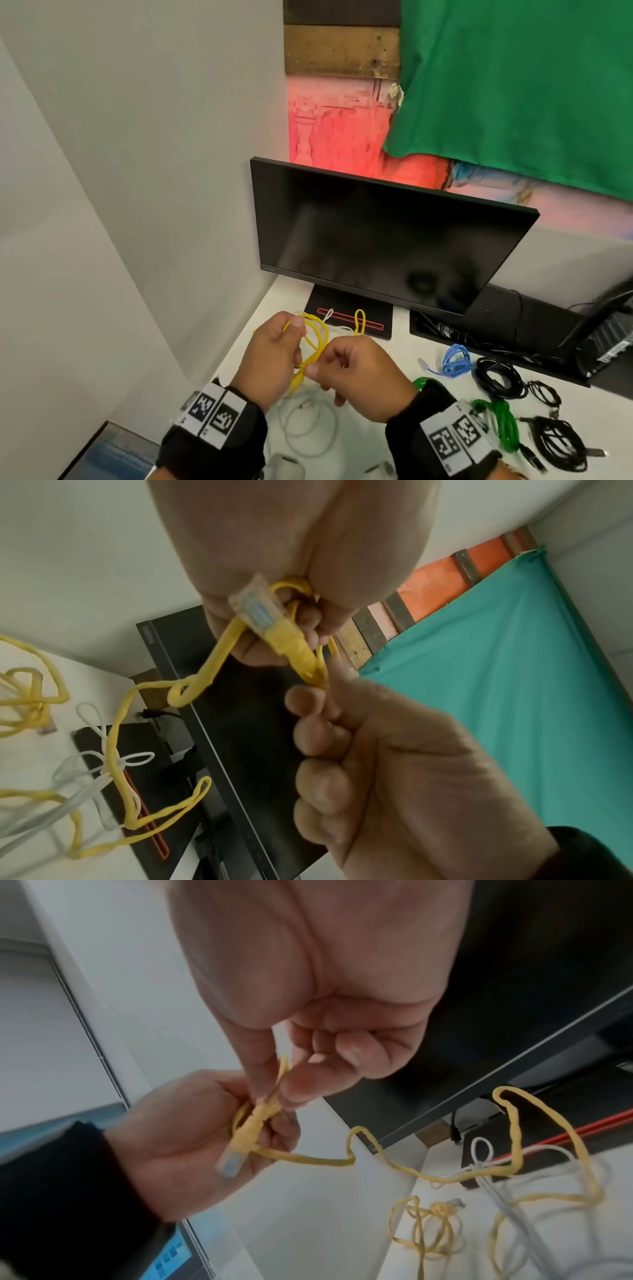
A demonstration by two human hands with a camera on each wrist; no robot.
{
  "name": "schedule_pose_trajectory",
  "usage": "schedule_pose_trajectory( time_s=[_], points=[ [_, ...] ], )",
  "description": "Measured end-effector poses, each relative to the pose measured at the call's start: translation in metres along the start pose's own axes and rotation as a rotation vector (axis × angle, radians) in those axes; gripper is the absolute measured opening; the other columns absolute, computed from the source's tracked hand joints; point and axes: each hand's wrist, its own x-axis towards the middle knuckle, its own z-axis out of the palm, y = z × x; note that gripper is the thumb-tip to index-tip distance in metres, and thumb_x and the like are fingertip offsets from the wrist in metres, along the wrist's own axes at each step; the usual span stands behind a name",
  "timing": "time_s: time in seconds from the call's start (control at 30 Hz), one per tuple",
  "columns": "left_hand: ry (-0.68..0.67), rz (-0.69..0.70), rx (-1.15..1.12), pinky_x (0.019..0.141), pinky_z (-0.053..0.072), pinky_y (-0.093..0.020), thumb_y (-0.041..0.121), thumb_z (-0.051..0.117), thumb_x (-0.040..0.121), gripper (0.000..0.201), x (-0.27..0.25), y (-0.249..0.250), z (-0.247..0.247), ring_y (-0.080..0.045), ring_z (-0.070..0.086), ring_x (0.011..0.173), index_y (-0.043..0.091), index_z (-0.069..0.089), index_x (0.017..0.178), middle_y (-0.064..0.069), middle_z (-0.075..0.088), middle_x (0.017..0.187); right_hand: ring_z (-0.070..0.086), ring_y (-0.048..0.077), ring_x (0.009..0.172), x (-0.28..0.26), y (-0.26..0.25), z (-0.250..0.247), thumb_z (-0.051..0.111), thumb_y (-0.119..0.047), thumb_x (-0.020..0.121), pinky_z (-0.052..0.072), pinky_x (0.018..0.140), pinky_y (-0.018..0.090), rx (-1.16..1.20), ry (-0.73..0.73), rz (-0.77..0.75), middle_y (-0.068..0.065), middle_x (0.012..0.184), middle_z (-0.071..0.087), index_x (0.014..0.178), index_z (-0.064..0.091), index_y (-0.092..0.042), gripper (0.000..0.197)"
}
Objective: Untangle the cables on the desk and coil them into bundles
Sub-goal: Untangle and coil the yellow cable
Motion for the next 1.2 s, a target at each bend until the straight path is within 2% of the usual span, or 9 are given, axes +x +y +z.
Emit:
schedule_pose_trajectory(
  time_s=[0.13,0.33,0.47,0.6,0.77,0.9,1.0,1.13,1.2],
  points=[
    [0.027,0.021,0.049,0.063,0.043,-0.037,0.042,0.049,0.086,0.029,0.000,-0.002,0.000,-0.016,0.050,0.055,0.022,0.056,0.066,-0.001,0.054,0.055,0.062,0.010,0.049,-0.002,-0.002,0.002,0.065,-0.036,0.089,0.052,0.054,0.026,-0.094,0.044,0.009,-0.003,0.068,0.071,0.067,0.064,-0.022,0.025],
    [0.132,0.080,0.299,0.062,0.045,-0.046,0.028,0.048,0.098,0.038,0.002,-0.005,-0.004,-0.018,0.045,0.056,0.003,0.045,0.071,-0.001,0.046,0.057,0.060,0.015,0.059,-0.002,-0.007,-0.012,0.061,-0.026,0.084,0.056,0.063,0.038,-0.341,0.194,-0.016,0.002,0.066,0.064,0.066,0.059,-0.018,0.020],
    [0.082,0.085,0.296,0.058,0.047,-0.041,0.027,0.046,0.100,0.032,-0.002,-0.006,0.000,-0.014,0.045,0.054,0.008,0.048,0.073,0.004,0.046,0.056,0.064,0.014,0.049,-0.004,-0.016,-0.007,0.070,-0.060,0.070,0.050,0.051,0.026,-0.204,0.041,0.076,0.007,0.070,0.070,0.075,0.063,-0.014,0.046],
    [0.009,0.006,0.180,0.049,0.046,-0.022,0.024,0.048,0.099,0.030,-0.001,-0.006,0.006,-0.009,0.046,0.051,0.013,0.050,0.071,0.003,0.047,0.057,0.064,0.022,0.068,-0.001,-0.011,-0.004,0.059,-0.030,0.085,0.055,0.064,0.035,-0.477,0.130,0.066,0.003,0.074,0.065,0.076,0.061,-0.015,0.018],
    [-0.060,0.097,0.234,0.051,0.038,-0.019,0.027,0.047,0.099,0.040,0.001,-0.004,0.003,-0.008,0.041,0.049,0.027,0.044,0.059,0.009,0.043,0.052,0.059,0.017,0.072,0.004,-0.018,-0.025,0.050,-0.032,0.094,0.043,0.059,0.028,-0.733,0.293,0.008,-0.004,0.076,0.064,0.086,0.061,-0.024,0.016],
    [-0.142,0.110,0.087,0.053,0.041,-0.025,0.041,0.044,0.088,0.030,0.002,0.003,0.005,-0.012,0.042,0.055,0.030,0.048,0.060,0.007,0.044,0.057,0.069,0.012,0.068,0.009,-0.012,-0.023,0.057,-0.017,0.097,0.048,0.059,0.022,-0.061,0.218,0.039,0.004,0.073,0.072,0.086,0.068,-0.014,0.016],
    [-0.117,0.162,0.148,0.052,0.042,-0.028,0.045,0.042,0.089,0.031,0.003,0.000,0.006,-0.014,0.044,0.056,0.022,0.048,0.069,0.004,0.046,0.060,0.070,0.022,0.070,0.007,-0.009,-0.018,0.057,-0.010,0.097,0.043,0.055,0.024,0.368,0.119,0.113,0.010,0.071,0.071,0.082,0.070,-0.007,0.020],
    [-0.045,0.228,0.251,0.060,0.048,-0.047,0.047,0.040,0.091,0.035,0.001,-0.010,0.004,-0.015,0.049,0.060,0.016,0.051,0.080,0.002,0.052,0.064,0.063,0.017,0.067,0.005,-0.009,-0.010,0.052,-0.012,0.100,0.042,0.054,0.024,0.525,0.130,0.119,0.003,0.068,0.065,0.069,0.069,-0.025,0.038],
    [-0.052,0.317,0.298,0.058,0.048,-0.030,0.045,0.038,0.095,0.025,-0.004,-0.013,0.006,-0.005,0.049,0.058,0.028,0.050,0.080,0.012,0.055,0.065,0.065,0.016,0.065,0.007,-0.011,-0.009,0.050,-0.007,0.100,0.044,0.053,0.024,0.501,0.180,0.127,0.005,0.069,0.067,0.076,0.068,-0.018,0.032]
  ],
)
